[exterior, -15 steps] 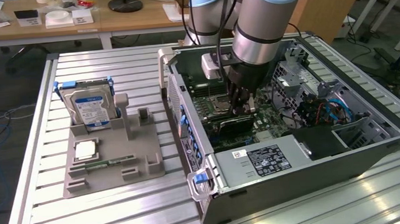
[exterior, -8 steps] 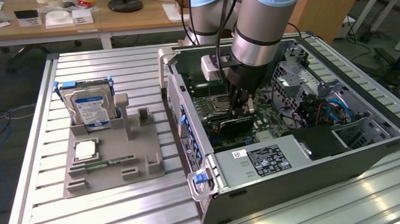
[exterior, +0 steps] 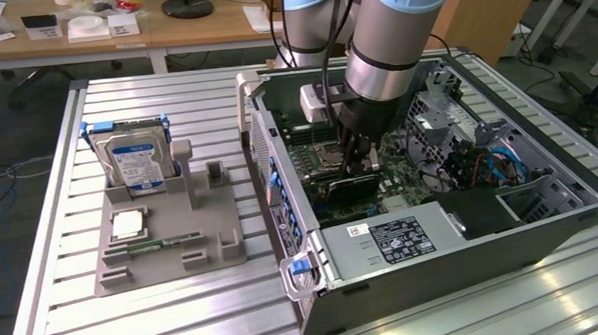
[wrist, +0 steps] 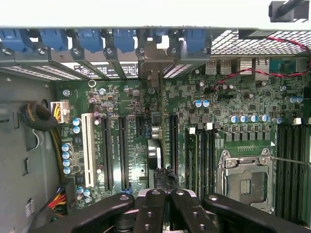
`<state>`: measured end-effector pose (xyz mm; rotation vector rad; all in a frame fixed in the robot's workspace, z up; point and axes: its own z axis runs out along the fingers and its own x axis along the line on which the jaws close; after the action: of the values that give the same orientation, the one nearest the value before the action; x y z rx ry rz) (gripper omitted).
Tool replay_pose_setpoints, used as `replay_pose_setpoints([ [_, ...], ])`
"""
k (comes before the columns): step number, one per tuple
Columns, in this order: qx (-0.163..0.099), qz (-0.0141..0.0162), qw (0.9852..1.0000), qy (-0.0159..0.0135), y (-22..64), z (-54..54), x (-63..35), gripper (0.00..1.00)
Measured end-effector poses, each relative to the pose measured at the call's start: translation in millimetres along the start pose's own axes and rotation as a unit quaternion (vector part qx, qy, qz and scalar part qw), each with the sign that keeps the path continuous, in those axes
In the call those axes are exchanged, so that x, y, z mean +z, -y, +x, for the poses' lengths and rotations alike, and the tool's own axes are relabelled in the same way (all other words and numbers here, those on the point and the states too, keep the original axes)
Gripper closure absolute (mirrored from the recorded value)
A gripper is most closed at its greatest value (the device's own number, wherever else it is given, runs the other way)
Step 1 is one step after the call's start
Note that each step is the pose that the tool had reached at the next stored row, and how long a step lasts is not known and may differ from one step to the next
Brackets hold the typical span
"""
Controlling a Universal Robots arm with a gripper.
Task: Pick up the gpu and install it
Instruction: 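Press down on the gpu until it lock into place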
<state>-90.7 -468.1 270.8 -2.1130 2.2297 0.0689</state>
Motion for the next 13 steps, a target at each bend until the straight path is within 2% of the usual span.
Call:
replay_pose_setpoints([
  [13, 0.0, 0.0001, 1.0, 0.0002, -1.3, -2.7, 5.2, 0.89],
])
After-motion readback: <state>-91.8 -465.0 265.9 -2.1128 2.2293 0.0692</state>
